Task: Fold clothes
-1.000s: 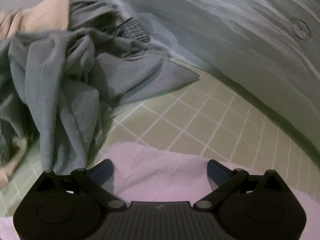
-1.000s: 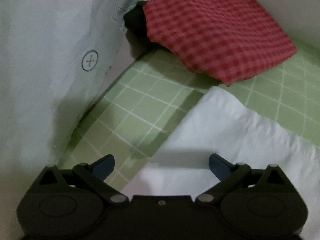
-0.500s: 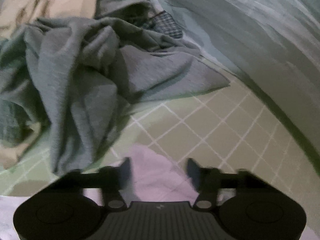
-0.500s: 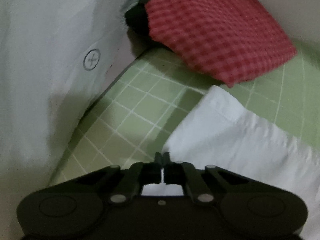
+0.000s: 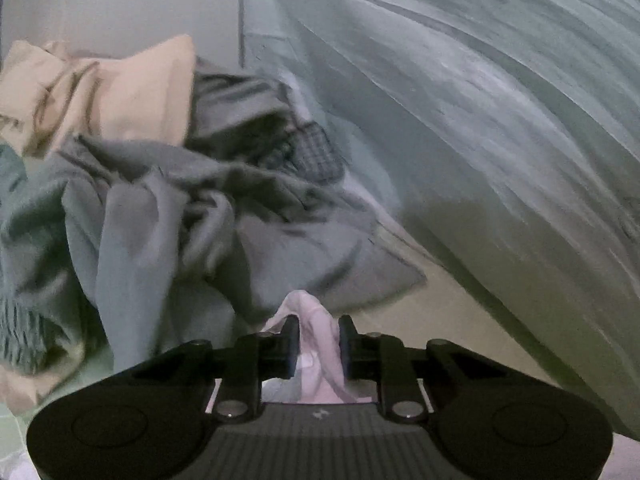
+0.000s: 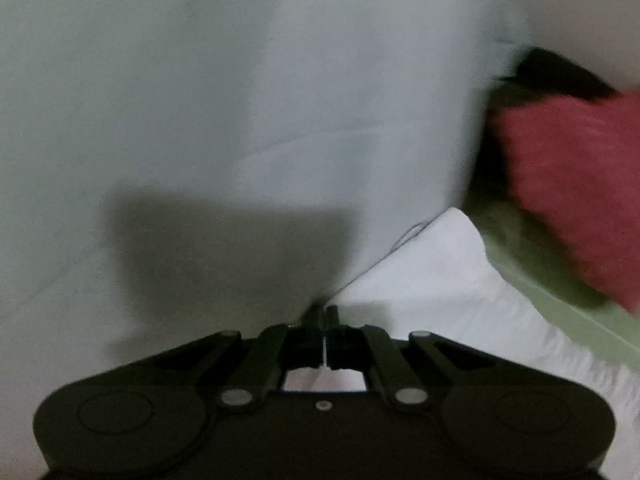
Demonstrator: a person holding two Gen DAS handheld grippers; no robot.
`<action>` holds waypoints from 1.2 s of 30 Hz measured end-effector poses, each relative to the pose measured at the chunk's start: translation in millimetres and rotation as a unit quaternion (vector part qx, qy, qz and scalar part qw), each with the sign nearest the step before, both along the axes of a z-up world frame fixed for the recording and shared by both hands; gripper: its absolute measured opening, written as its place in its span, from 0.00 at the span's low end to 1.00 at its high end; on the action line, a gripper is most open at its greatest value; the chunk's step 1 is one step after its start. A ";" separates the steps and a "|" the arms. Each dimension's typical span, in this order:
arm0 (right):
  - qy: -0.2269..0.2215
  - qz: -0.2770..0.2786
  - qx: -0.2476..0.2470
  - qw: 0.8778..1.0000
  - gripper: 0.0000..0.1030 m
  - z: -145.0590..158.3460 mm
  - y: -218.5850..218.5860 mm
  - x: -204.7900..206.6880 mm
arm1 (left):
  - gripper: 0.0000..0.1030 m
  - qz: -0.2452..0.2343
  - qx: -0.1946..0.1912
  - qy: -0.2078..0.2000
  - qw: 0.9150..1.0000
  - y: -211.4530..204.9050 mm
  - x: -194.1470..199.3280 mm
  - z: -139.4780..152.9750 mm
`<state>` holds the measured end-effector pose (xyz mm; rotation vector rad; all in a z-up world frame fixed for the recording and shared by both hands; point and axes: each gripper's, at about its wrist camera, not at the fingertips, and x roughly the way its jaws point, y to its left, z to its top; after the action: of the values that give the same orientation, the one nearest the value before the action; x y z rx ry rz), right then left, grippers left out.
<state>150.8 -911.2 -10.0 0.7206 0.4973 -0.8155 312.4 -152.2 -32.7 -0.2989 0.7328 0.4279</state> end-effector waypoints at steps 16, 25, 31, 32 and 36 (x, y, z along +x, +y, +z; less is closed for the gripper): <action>0.210 0.177 -0.168 0.947 0.88 -20.5 140.1 -155.7 | 0.83 -0.149 0.064 -0.032 0.986 -43.0 -126.4 46.8; 0.235 0.173 -0.121 0.949 0.89 -54.5 165.4 -298.9 | 0.83 -0.194 0.000 0.009 0.981 -61.9 -275.5 45.8; 0.222 0.156 -0.080 0.959 0.89 -67.3 147.7 -338.8 | 0.83 -0.203 -0.017 0.022 0.979 -90.4 -357.5 48.3; 0.223 0.160 -0.080 0.958 0.90 -68.6 145.8 -343.0 | 0.83 -0.204 -0.016 0.021 0.979 -95.9 -369.9 49.1; 0.196 0.185 -0.061 0.961 0.79 -69.2 149.1 -370.7 | 0.83 -0.195 -0.015 0.020 0.980 -114.3 -409.1 48.6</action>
<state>-220.0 -762.1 -79.2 0.3312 0.9008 -0.6281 -96.7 -266.6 15.9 -0.1677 0.8173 0.0505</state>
